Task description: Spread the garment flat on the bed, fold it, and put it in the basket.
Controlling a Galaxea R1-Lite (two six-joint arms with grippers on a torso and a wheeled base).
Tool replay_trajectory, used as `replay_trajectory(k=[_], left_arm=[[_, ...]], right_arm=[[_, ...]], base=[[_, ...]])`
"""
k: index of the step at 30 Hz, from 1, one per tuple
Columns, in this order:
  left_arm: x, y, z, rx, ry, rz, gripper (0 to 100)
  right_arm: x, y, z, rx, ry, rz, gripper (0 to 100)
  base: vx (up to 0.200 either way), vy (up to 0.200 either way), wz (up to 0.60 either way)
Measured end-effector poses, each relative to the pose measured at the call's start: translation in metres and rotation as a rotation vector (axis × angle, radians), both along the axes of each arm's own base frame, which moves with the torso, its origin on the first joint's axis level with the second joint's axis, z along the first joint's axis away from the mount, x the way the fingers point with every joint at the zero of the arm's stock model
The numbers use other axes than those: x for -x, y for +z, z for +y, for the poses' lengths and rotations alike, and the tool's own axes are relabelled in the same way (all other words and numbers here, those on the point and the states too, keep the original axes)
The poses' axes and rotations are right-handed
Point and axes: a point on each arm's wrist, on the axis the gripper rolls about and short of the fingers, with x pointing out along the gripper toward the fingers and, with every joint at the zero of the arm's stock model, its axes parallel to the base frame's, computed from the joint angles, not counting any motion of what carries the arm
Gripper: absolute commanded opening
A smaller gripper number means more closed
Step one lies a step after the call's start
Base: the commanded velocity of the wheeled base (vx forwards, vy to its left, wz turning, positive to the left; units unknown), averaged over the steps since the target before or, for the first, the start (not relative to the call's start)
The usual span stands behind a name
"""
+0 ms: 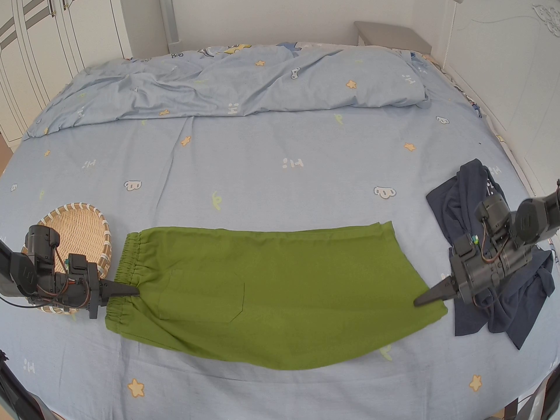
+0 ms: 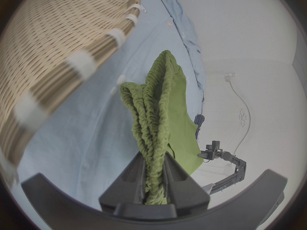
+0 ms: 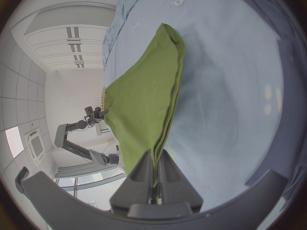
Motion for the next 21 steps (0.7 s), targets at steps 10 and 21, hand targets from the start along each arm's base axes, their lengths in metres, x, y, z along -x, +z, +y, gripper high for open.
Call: replay_trajectory(k=[10, 21], left_arm=[[0.05, -0.021, 0.004, -0.086, -0.057, 0.003, 0], [0.079, -0.033, 0.012, -0.086, -0.014, 0.05, 0]], right_arm=[[0.067, -0.051, 0.002, -0.003, 0.024, -0.032, 0], [0.098, -0.066, 0.002, 0.0, 0.039, -0.021, 0]], base=[[0.0, 0.0, 0.0], [0.0, 0.0, 0.0]])
